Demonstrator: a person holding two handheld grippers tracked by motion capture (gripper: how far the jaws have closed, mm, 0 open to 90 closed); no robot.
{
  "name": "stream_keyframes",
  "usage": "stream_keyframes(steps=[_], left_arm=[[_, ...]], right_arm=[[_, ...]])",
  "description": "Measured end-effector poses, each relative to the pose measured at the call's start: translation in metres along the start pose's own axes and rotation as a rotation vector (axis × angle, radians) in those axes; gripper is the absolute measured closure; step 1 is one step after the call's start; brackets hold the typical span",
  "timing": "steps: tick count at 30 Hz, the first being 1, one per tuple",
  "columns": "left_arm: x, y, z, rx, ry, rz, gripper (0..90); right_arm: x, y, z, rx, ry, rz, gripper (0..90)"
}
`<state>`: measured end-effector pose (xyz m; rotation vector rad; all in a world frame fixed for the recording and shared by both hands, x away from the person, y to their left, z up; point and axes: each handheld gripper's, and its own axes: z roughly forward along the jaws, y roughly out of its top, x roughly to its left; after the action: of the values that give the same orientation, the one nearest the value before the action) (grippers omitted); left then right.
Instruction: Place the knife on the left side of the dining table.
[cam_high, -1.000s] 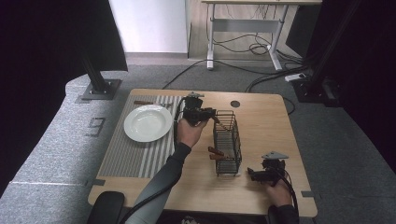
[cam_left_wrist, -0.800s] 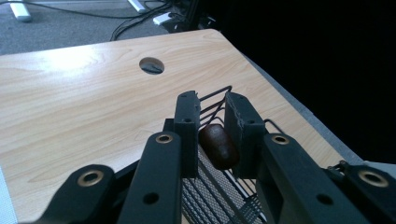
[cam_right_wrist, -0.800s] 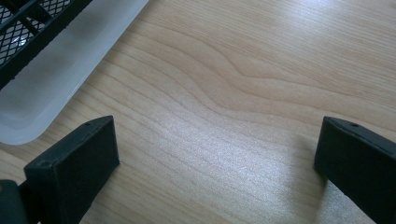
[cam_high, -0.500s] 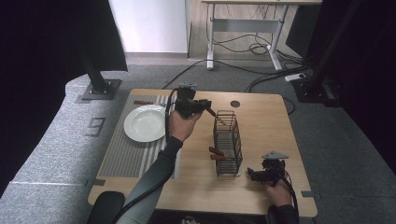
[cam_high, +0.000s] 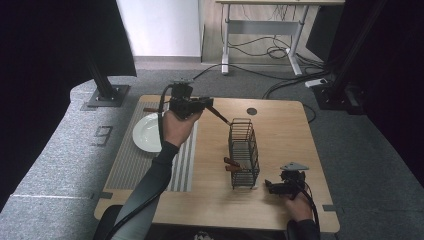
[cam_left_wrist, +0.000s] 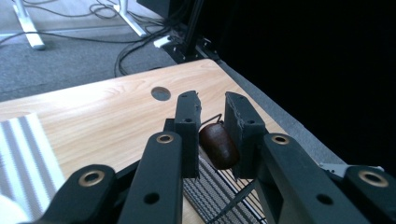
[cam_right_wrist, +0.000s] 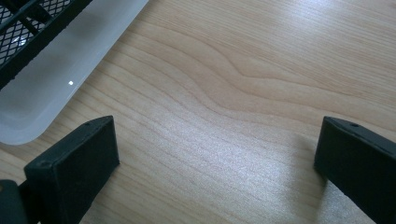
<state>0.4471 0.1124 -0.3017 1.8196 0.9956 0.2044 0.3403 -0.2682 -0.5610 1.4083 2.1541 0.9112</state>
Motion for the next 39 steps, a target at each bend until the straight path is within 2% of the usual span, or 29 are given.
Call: stream_keyframes(steps=[1, 2, 4, 11, 12, 16, 17, 19, 22, 23, 24, 27, 29, 32, 34, 39], left_arm=[[0.003, 0.001, -0.010, -0.006, 0.013, 0.002, 75.5], [0.003, 0.001, -0.010, -0.006, 0.013, 0.002, 75.5], [0.009, -0.001, -0.022, -0.009, 0.023, -0.001, 75.5], [0.026, -0.018, -0.037, 0.003, 0.050, -0.018, 75.6], [0.032, -0.025, -0.041, 0.007, 0.056, -0.030, 75.6], [0.041, -0.035, -0.047, 0.014, 0.064, -0.043, 75.6], [0.046, -0.043, -0.052, 0.019, 0.069, -0.050, 75.6], [0.048, -0.047, -0.054, 0.021, 0.074, -0.055, 75.6], [0.058, -0.063, -0.062, 0.033, 0.086, -0.073, 75.6], [0.058, -0.063, -0.062, 0.033, 0.086, -0.073, 75.6], [0.064, -0.073, -0.066, 0.042, 0.100, -0.082, 75.6], [0.070, -0.083, -0.070, 0.051, 0.112, -0.090, 75.6], [0.079, -0.097, -0.076, 0.056, 0.126, -0.103, 75.7], [0.086, -0.105, -0.079, 0.065, 0.135, -0.112, 75.7], [0.095, -0.117, -0.083, 0.073, 0.144, -0.133, 75.7], [0.104, -0.129, -0.086, 0.093, 0.139, -0.155, 75.7]], right_arm=[[0.000, 0.000, 0.000, 0.000, 0.000, 0.000, 0.0], [0.000, 0.000, 0.000, 0.000, 0.000, 0.000, 0.0], [0.000, 0.000, 0.000, 0.001, 0.000, 0.002, 0.0], [0.000, 0.000, 0.000, 0.000, 0.000, 0.000, 0.0], [0.000, 0.000, 0.000, 0.000, 0.000, 0.000, 0.0], [0.000, 0.000, 0.000, 0.000, 0.000, 0.000, 0.0], [0.000, 0.000, 0.000, 0.000, 0.000, 0.000, 0.0], [0.000, 0.000, 0.000, 0.000, -0.001, 0.000, 0.0], [0.000, 0.000, 0.000, 0.000, 0.000, 0.000, 0.0], [0.000, 0.000, 0.000, 0.000, 0.000, 0.000, 0.0], [0.000, 0.000, 0.000, -0.002, -0.001, 0.001, 0.0], [0.000, 0.000, 0.000, -0.002, 0.000, 0.001, 0.0], [0.000, 0.000, 0.000, 0.000, 0.000, 0.000, 0.0], [0.000, 0.000, 0.000, -0.001, -0.001, 0.001, 0.0], [0.000, 0.000, 0.000, -0.001, 0.000, 0.001, 0.0], [0.000, 0.000, 0.000, -0.001, -0.001, 0.000, 0.0]])
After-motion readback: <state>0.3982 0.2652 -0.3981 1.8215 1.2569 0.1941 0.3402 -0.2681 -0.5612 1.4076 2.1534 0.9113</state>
